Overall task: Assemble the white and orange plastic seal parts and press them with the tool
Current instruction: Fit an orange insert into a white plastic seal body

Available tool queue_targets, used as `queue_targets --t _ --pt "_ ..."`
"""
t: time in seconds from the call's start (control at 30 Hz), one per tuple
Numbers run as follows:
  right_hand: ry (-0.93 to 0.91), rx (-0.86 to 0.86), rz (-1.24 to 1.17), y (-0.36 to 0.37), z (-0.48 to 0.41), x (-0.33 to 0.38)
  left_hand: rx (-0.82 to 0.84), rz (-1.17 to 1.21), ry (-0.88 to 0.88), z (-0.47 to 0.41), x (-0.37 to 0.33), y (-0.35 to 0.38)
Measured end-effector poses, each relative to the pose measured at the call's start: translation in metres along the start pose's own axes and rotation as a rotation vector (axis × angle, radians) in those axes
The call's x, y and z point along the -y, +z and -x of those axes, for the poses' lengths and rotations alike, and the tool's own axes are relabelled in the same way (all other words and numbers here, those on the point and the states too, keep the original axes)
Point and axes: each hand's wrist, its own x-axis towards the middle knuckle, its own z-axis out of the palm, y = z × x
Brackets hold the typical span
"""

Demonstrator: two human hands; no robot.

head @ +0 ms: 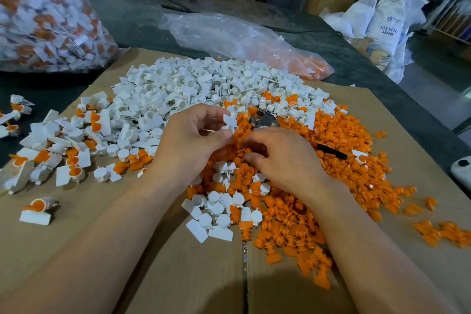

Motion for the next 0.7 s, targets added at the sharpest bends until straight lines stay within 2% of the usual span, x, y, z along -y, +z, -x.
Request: queue_targets --t 0.23,0.43,0.6,0.7 --pt "-0.007 -0.014 -0.023 0.0005 0.0005 -0.0006 0.019 0.107 -0.054 0.0005 -0.0019 -0.0002" --pt "0.061 -0.159 -0.288 -0.0035 0.0018 -0.0006 0.024 0.141 -0.088 0.0010 -0.0052 -0.0003" --pt "-0.027 -0.261 -0.406 -0.0055 0.0035 0.0035 0.048 0.141 -0.079 0.0020 -0.0060 -0.0012" --pt "-0.063 -0.259 -0.410 -0.0046 0.0034 0.0025 0.050 0.127 -0.085 0.0019 -0.0060 -0.0018"
